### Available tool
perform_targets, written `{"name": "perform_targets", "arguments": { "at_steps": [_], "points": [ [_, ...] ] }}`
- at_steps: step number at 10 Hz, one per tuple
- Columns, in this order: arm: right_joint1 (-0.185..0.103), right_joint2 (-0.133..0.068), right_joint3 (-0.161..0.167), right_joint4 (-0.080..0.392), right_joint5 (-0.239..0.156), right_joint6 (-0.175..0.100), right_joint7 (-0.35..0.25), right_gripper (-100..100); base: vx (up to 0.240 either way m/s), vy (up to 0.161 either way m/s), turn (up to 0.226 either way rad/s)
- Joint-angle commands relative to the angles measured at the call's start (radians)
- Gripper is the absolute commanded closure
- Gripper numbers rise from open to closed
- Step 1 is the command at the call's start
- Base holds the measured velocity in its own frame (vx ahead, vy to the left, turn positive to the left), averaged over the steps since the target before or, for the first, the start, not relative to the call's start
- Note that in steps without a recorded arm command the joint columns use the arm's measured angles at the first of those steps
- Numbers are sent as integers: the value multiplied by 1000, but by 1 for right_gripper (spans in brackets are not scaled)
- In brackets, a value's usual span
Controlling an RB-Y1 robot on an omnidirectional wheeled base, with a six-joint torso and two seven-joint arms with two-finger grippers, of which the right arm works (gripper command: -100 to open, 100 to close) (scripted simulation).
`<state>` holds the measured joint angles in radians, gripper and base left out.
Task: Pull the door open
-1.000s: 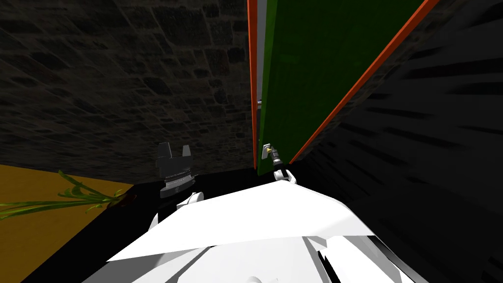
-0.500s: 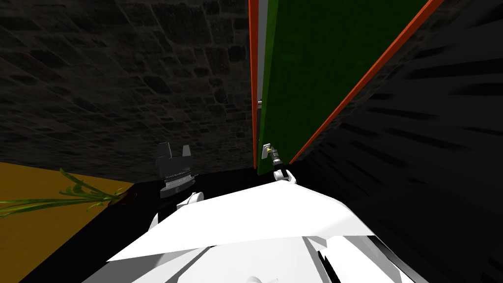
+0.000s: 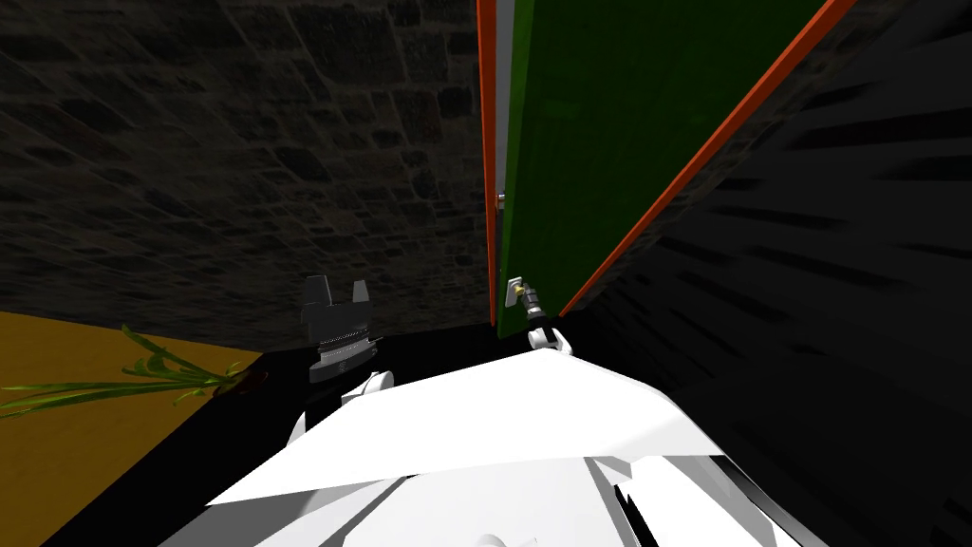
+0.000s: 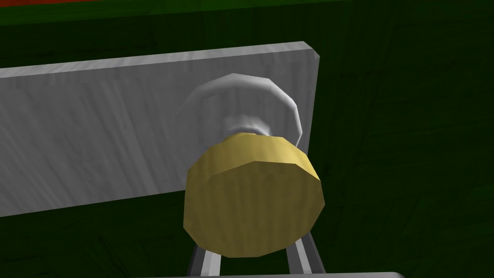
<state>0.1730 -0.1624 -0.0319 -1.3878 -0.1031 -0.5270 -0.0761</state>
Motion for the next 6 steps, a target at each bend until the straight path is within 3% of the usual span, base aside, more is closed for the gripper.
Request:
{"name": "perform_targets", "arguments": {
  "at_steps": [1,4,5,6],
  "points": [
    [-19,13,29,3,5,-21,-4,100,4,6,-10],
    [-19,13,29,3,5,-21,-4,100,-2,-4,11],
    [-10,4,9,7,-32,0,-13,100,-70,-61,95],
    [-12,5,13,9,-42,0,-18,100,-139,-63,85]
  ]
}}
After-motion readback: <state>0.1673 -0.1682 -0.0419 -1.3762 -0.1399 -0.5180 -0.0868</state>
